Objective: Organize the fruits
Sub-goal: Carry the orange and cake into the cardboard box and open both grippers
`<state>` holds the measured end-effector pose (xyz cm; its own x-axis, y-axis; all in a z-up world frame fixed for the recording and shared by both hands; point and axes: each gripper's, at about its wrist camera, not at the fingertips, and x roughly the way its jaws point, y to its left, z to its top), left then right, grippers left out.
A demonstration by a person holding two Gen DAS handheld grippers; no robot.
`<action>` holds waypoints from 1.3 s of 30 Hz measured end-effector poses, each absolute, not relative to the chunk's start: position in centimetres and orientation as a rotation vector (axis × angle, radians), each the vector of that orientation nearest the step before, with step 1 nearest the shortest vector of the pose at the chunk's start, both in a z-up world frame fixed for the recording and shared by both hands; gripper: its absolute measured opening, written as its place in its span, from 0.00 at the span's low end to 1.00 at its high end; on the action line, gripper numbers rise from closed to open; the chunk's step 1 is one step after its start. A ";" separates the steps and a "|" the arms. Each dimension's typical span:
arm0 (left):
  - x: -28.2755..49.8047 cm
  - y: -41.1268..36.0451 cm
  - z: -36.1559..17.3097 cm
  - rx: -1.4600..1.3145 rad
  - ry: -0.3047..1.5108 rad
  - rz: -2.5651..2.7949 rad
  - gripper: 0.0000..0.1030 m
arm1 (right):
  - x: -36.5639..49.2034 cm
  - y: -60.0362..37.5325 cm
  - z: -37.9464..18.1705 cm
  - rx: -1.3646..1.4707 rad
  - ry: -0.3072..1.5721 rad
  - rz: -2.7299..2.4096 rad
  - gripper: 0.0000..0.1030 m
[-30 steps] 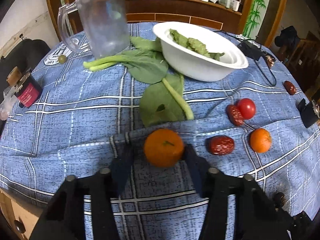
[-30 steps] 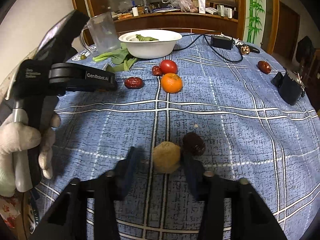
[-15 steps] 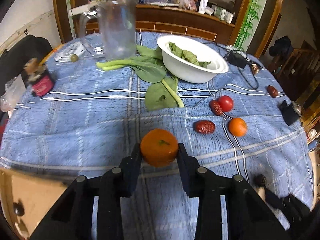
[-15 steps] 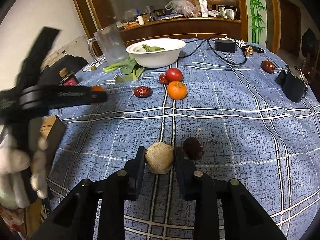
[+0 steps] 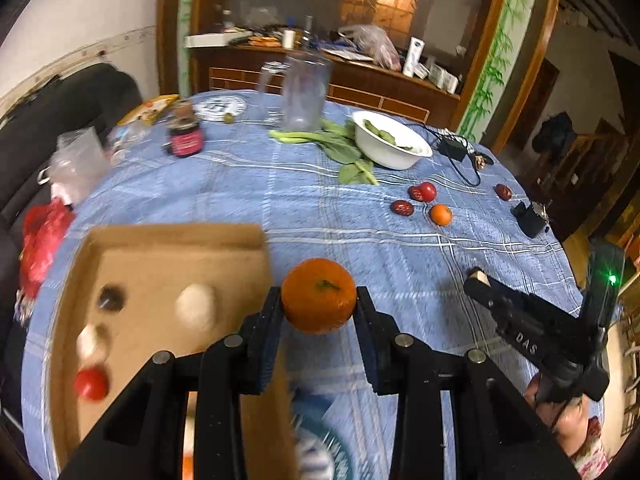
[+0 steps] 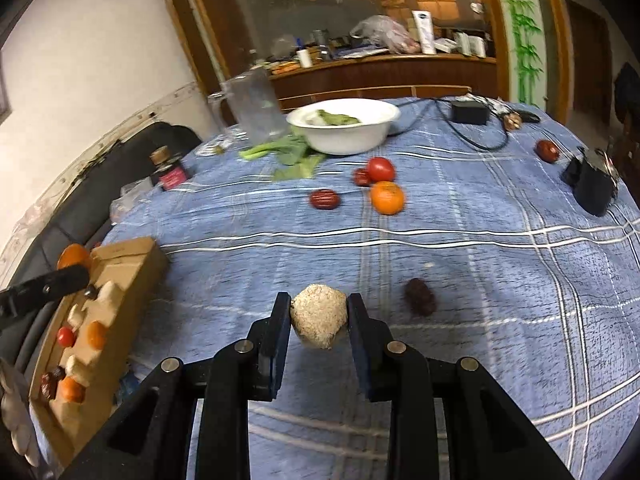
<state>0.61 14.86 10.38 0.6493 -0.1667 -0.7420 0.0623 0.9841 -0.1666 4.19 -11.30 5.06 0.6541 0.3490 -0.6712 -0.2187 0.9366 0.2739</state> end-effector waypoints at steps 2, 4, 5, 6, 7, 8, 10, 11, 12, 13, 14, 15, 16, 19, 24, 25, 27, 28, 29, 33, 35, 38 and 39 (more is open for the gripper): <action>-1.3 16.3 10.6 -0.150 0.846 -0.101 0.33 | 2.8 -10.2 5.8 0.166 0.784 0.354 0.29; -2.9 17.8 10.6 -0.163 0.835 -0.069 0.33 | 1.4 -8.9 6.4 0.158 0.776 0.391 0.29; -3.6 18.7 10.4 -0.172 0.833 -0.051 0.33 | 0.5 -8.1 6.8 0.147 0.772 0.411 0.29; -4.2 19.5 10.3 -0.183 0.832 -0.036 0.33 | 0.0 -7.5 7.1 0.141 0.769 0.423 0.29; -4.9 20.3 10.2 -0.195 0.831 -0.019 0.33 | -0.6 -6.8 7.4 0.135 0.765 0.439 0.30; -5.5 21.2 10.0 -0.204 0.828 0.000 0.33 | -1.3 -6.1 7.6 0.130 0.761 0.456 0.30; -6.6 23.0 9.5 -0.231 0.827 0.034 0.33 | -2.5 -4.6 8.2 0.121 0.759 0.494 0.30; -7.0 23.9 9.1 -0.243 0.829 0.053 0.33 | -3.0 -3.8 8.3 0.118 0.759 0.514 0.30; -7.3 24.5 8.9 -0.247 0.831 0.070 0.33 | -3.4 -3.2 8.4 0.117 0.762 0.530 0.30; -7.6 25.3 8.5 -0.252 0.836 0.088 0.33 | -3.7 -2.4 8.5 0.114 0.766 0.548 0.30; -7.8 26.0 8.1 -0.265 0.844 0.096 0.33 | -4.0 -1.5 8.5 0.110 0.773 0.569 0.30; -7.9 26.6 7.8 -0.279 0.849 0.097 0.33 | -4.3 -0.6 8.5 0.106 0.779 0.589 0.30; -8.0 27.2 7.6 -0.292 0.855 0.099 0.33 | -4.7 0.3 8.4 0.100 0.785 0.608 0.30; -8.0 28.3 7.1 -0.300 0.872 0.114 0.33 | -5.3 3.0 8.3 0.071 0.802 0.654 0.30; -6.6 29.0 6.1 -0.274 0.914 0.126 0.33 | -6.0 7.1 7.3 0.006 0.834 0.706 0.30; -6.1 29.0 5.9 -0.269 0.921 0.125 0.33 | -6.0 7.7 7.0 -0.009 0.841 0.709 0.30; -5.2 29.2 5.4 -0.266 0.939 0.124 0.33 | -6.1 8.8 6.3 -0.039 0.855 0.709 0.30; -4.8 29.2 5.3 -0.257 0.939 0.126 0.33 | -6.1 9.3 6.0 -0.054 0.859 0.706 0.30; -4.6 29.0 5.3 -0.241 0.932 0.133 0.33 | -6.0 9.6 5.9 -0.067 0.862 0.701 0.30; -3.9 28.7 5.6 -0.212 0.932 0.134 0.33 | -5.2 10.8 4.8 -0.124 0.879 0.658 0.30; -3.7 28.4 5.6 -0.192 0.928 0.131 0.33 | -4.7 11.0 4.2 -0.131 0.898 0.649 0.30; -3.5 27.8 5.5 -0.169 0.921 0.115 0.33 | -4.5 11.4 4.0 -0.144 0.895 0.639 0.30; -3.4 27.7 5.5 -0.166 0.920 0.114 0.33 | -4.5 11.4 4.0 -0.148 0.893 0.639 0.30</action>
